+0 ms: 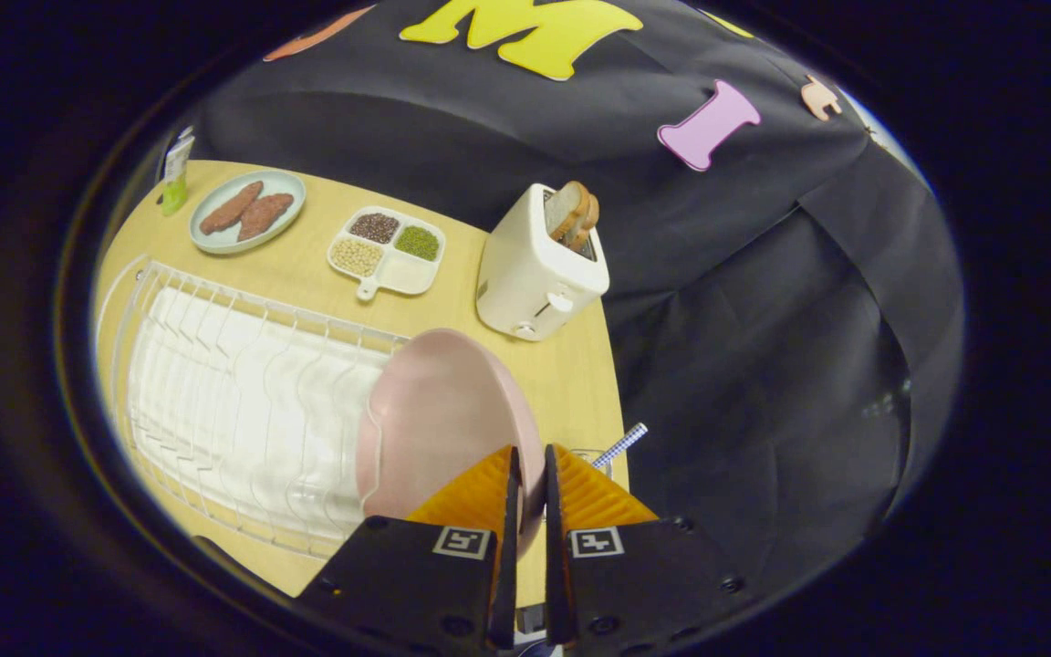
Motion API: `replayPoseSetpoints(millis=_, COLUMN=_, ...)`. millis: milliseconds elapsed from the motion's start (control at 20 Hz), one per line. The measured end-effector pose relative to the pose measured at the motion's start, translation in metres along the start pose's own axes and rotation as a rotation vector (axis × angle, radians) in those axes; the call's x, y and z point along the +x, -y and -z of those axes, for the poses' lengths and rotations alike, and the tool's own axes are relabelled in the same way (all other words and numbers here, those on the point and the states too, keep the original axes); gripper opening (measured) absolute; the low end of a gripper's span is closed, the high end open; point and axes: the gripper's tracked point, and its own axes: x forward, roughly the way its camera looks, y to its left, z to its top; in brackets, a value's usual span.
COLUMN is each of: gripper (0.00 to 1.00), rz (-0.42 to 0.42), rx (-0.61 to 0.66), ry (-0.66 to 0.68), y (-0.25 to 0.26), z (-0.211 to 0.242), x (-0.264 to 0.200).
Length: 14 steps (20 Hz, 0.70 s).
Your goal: Take the plate from the dish rack, then take the spoon from the basket and place it into the plate.
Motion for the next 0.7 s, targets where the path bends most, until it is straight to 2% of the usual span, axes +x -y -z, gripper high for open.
replayPoseSetpoints(millis=200, gripper=0.11, rz=0.065, rx=-0.005, ry=0.035, y=-0.003, z=-0.003, x=-0.02)
replayPoseSetpoints(millis=500, gripper=0.1, rz=0.187, rx=-0.033, ry=0.114, y=-0.01, z=-0.007, x=-0.038)
replayPoseSetpoints(millis=600, gripper=0.1, rz=0.266, rx=-0.05, ry=0.153, y=0.0, z=-0.01, x=-0.045)
replayPoseSetpoints(millis=700, gripper=0.1, rz=0.292, rx=-0.057, ry=0.194, y=-0.002, z=-0.014, x=-0.056)
